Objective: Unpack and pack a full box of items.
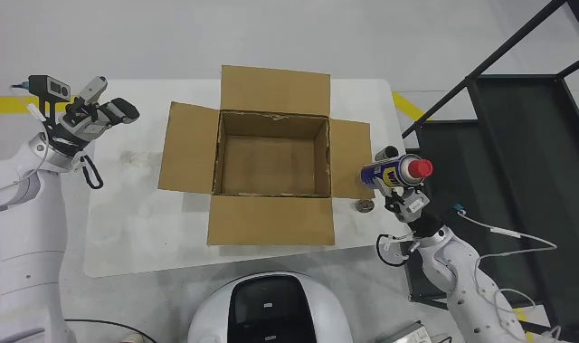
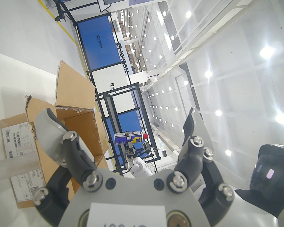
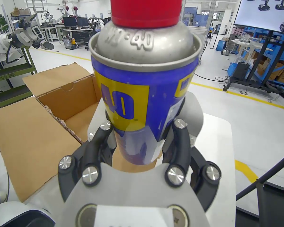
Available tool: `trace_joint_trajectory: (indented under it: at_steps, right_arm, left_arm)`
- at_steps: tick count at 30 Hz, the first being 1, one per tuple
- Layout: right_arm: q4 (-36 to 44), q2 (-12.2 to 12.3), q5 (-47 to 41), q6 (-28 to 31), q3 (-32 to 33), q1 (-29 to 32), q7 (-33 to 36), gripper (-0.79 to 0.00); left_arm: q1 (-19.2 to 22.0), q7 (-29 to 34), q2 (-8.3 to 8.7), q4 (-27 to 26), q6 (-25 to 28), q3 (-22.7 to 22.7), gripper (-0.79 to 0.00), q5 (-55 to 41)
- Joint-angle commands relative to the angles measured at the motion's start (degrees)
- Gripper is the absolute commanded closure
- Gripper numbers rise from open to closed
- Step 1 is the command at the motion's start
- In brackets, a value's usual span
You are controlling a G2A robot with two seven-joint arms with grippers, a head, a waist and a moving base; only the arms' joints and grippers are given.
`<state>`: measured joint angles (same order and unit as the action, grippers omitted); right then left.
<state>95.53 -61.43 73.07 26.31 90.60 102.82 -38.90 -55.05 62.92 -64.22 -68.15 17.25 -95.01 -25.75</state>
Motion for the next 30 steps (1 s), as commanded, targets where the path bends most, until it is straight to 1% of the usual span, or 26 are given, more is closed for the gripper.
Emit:
trace_joint_trajectory:
  at_steps: [1,3,4,5,6,7,9,11,13,16,20,23,27,30]
  right_arm:
    - [0.0,0.0,0.0,0.0,0.0,0.0,0.0,0.0]
    - [0.56,0.01,0.25,-0.64,0.25,-0.6,1.5,0.0]
    - [1.76,0.12,1.78,-0.75,0.54,-1.25,3.22,0.0]
    - [3.6,0.4,5.86,-0.61,1.02,-2.1,5.83,0.0]
    - [5.84,0.69,9.74,0.85,1.08,-2.94,8.26,0.0]
    - [7.8,0.86,10.85,2.78,0.98,-3.93,10.05,0.0]
    - [11.53,1.32,15.11,6.83,0.8,-6.55,16.04,0.0]
    - [14.6,1.61,17.02,11.5,-0.51,-9.48,22.29,0.0]
    - [16.77,1.66,16.92,15.09,-2.6,-12.56,28.89,0.0]
    - [18.74,1.37,14.51,17.45,-6.88,-17.16,38.35,0.0]
    - [17.44,0.74,12.86,17.78,-13.3,-22.89,49.54,0.0]
    - [14.7,0.17,12.01,16.53,-17.3,-26.21,55.17,0.0]
    - [11.37,-0.34,12.88,14.99,-20.72,-29.16,59.58,0.0]
    - [9.43,-0.63,12.35,14.24,-22.37,-30.14,61.3,0.0]
  left_arm:
    - [0.0,0.0,0.0,0.0,0.0,0.0,-0.785,0.0]
    - [0.0,0.0,0.0,0.0,0.0,0.0,-0.785,0.0]
    - [0.0,0.0,0.0,0.0,0.0,0.0,-0.785,0.0]
    - [0.0,0.0,0.0,0.0,0.0,0.0,-0.785,0.0]
    - [0.0,0.0,0.0,0.0,0.0,0.0,-0.785,0.0]
    - [0.0,0.0,0.0,0.0,0.0,0.0,-0.785,0.0]
    - [0.0,0.0,0.0,0.0,0.0,0.0,-0.785,0.0]
    - [0.0,0.0,0.0,0.0,0.0,0.0,-0.785,0.0]
    - [0.0,0.0,0.0,0.0,0.0,0.0,-0.785,0.0]
    - [0.0,0.0,0.0,0.0,0.0,0.0,-0.785,0.0]
    - [0.0,0.0,0.0,0.0,0.0,0.0,-0.785,0.0]
    - [0.0,0.0,0.0,0.0,0.0,0.0,-0.785,0.0]
    - [0.0,0.0,0.0,0.0,0.0,0.0,-0.785,0.0]
    - [0.0,0.0,0.0,0.0,0.0,0.0,-0.785,0.0]
